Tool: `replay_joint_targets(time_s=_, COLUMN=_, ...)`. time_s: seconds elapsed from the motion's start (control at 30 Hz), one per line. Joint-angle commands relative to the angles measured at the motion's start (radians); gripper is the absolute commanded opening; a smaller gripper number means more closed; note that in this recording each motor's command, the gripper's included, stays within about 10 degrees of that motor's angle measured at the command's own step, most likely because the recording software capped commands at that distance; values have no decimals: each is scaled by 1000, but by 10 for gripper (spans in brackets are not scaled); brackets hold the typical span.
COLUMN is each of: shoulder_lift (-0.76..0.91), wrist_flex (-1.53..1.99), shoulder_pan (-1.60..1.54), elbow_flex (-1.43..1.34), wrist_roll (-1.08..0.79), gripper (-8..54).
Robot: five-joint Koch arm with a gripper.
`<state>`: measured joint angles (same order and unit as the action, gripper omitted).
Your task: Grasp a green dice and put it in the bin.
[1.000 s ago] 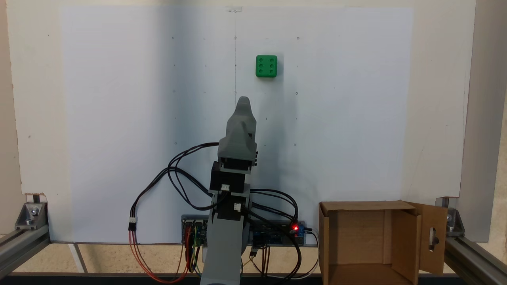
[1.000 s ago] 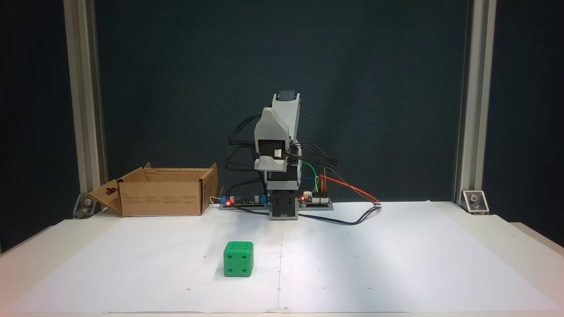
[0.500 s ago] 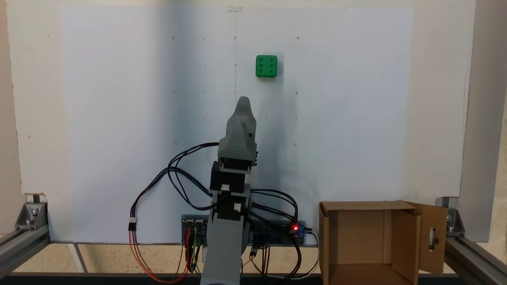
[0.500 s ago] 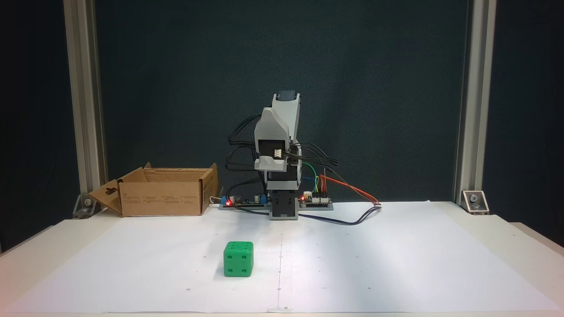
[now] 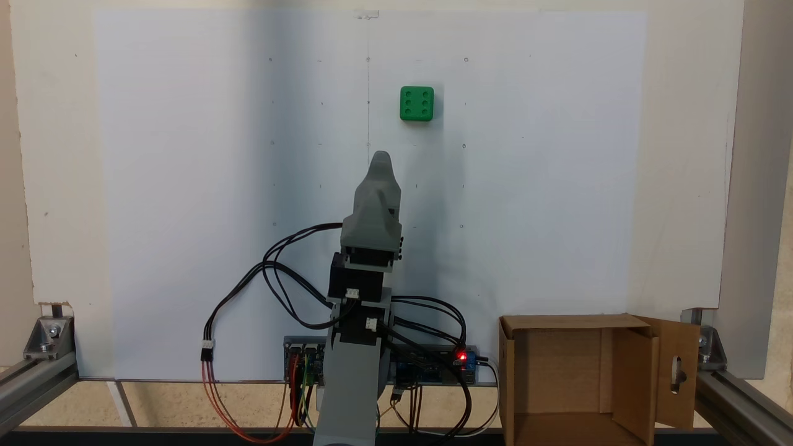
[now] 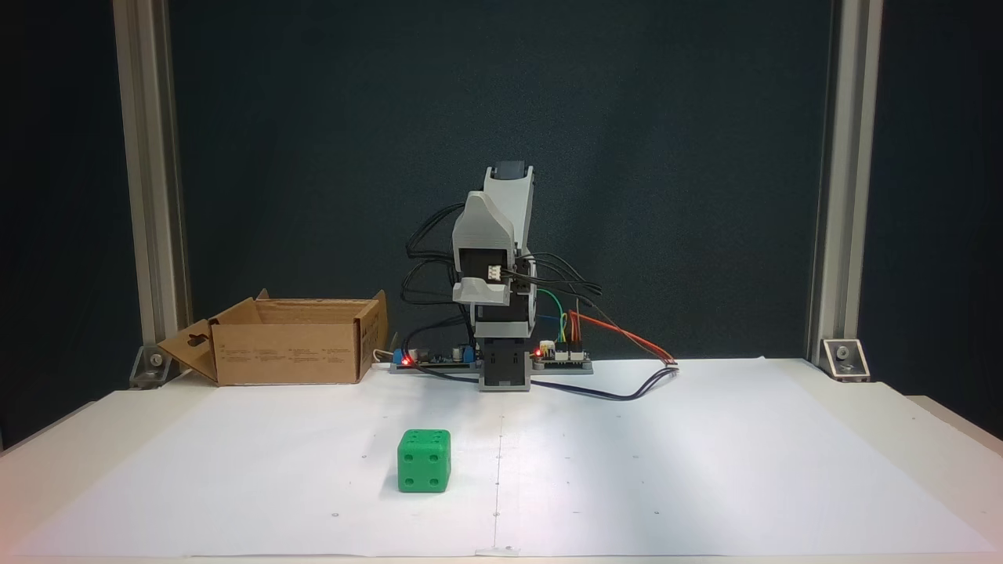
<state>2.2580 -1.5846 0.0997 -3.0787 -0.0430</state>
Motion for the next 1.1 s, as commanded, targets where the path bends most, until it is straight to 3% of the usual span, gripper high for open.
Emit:
replay_joint_targets(time_s=0.0, shoulder_lift=110, wrist_flex=-55, shoulder_pan=8, elbow_flex=-51, wrist_roll=40, gripper=447)
replay_joint_targets(time_s=1.07, shoulder_lift=110, wrist_flex=-64, shoulder_pan=-23, elbow_flex=-51, wrist_roll=31, gripper=438)
